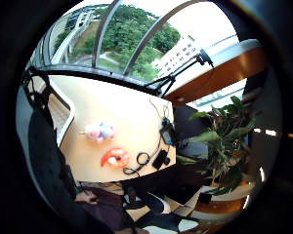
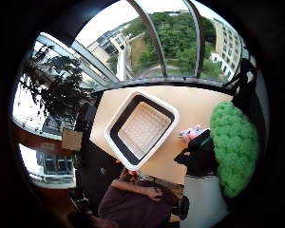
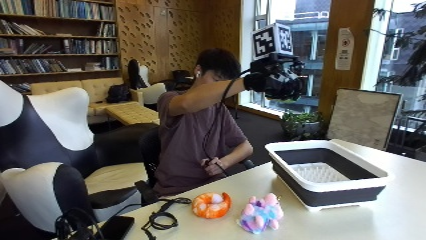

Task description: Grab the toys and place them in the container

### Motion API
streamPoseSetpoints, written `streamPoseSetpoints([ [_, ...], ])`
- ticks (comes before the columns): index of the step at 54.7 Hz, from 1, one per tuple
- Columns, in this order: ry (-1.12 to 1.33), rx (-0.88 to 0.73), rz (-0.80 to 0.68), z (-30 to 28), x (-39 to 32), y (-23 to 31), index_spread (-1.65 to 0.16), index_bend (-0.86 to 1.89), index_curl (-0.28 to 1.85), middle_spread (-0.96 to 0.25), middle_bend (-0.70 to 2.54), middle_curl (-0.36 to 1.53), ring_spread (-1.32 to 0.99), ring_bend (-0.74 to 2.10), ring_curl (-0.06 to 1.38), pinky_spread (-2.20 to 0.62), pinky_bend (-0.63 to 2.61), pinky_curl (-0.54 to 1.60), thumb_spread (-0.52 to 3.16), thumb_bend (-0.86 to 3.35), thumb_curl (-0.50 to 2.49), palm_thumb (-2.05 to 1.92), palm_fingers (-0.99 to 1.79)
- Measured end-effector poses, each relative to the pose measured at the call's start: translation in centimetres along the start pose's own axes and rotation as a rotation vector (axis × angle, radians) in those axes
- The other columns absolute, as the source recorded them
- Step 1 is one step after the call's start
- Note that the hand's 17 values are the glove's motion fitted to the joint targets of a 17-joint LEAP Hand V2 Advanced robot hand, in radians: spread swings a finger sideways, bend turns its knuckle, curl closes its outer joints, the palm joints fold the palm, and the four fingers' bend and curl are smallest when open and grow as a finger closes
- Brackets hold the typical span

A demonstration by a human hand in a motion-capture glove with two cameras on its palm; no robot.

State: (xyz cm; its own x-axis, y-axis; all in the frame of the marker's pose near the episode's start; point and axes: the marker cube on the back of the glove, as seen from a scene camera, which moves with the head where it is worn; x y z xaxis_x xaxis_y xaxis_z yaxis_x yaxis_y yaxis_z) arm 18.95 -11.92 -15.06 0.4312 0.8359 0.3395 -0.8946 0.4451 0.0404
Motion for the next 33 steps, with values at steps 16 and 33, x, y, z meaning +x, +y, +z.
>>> streamPoseSetpoints([
  [16,-0.152,-0.039,-0.060,5.7,-14.4,-6.0,-0.26,0.72,0.48,-0.27,1.05,0.83,-0.34,1.43,0.63,-0.37,1.28,0.58,0.68,0.06,0.91,0.61,1.01],
  [33,-0.061,-0.257,-0.206,16.8,-21.4,-7.3,-0.27,0.49,0.54,-0.28,0.94,0.84,-0.32,1.43,0.63,-0.37,1.36,0.61,0.70,0.00,0.97,0.57,0.73],
])
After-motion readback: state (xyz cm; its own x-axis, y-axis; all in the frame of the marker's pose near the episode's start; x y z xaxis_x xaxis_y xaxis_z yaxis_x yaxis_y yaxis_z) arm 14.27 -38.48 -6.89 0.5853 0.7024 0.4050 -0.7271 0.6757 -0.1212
